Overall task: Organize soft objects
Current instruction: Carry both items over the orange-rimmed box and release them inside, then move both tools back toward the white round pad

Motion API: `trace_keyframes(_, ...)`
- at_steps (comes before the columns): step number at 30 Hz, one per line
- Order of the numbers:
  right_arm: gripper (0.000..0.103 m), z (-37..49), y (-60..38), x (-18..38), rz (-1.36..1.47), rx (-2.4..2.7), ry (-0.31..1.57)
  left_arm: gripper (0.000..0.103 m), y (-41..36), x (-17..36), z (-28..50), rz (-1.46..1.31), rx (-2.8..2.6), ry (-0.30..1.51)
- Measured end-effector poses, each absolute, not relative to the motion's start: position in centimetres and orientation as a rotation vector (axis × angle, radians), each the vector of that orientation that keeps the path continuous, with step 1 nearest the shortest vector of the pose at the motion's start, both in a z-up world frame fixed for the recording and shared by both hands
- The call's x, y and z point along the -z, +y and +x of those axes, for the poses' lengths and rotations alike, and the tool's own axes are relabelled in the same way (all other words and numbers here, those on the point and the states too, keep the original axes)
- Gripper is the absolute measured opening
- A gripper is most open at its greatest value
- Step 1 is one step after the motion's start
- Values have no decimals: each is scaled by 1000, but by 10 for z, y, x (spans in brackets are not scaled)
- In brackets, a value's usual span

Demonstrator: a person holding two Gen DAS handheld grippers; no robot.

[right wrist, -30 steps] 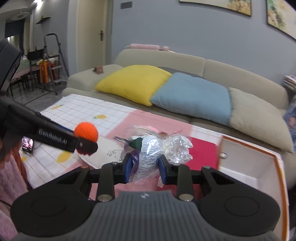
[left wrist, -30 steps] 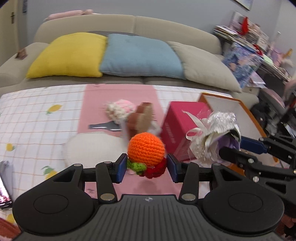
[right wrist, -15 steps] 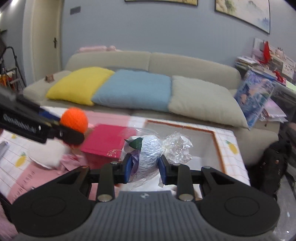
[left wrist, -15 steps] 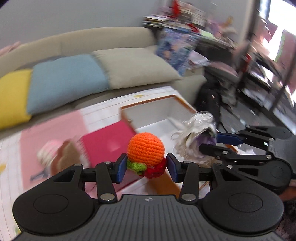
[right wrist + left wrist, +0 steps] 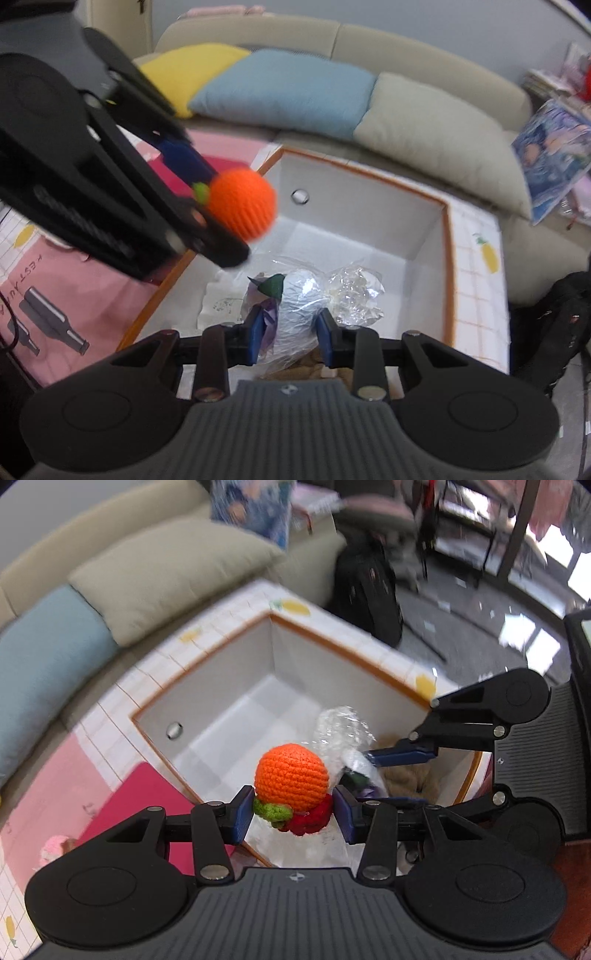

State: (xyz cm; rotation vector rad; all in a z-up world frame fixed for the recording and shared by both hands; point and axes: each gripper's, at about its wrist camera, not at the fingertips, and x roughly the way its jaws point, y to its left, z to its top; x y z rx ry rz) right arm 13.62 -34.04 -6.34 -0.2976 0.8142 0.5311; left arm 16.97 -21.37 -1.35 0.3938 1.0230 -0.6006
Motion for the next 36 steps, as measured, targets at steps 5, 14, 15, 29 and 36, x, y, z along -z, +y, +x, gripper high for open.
trace_keyframes(5, 31, 148, -331, 78, -325, -548, 912, 52, -219, 37, 184, 475, 581, 1098)
trace_keyframes(14, 36, 144, -315, 92, -448, -556, 941, 59, -221, 56, 190, 496, 578, 1170)
trace_keyframes(15, 36, 145, -314, 94, -462, -558, 943, 59, -220, 56, 191, 487, 578, 1169)
trace_keyframes(29, 59, 138, -320, 78, -429, -497, 930, 69, -192, 13, 176, 341, 602, 1068)
trace_keyframes(36, 68, 112, -324, 41, -309, -361, 821, 69, -146, -17, 144, 241, 545, 912)
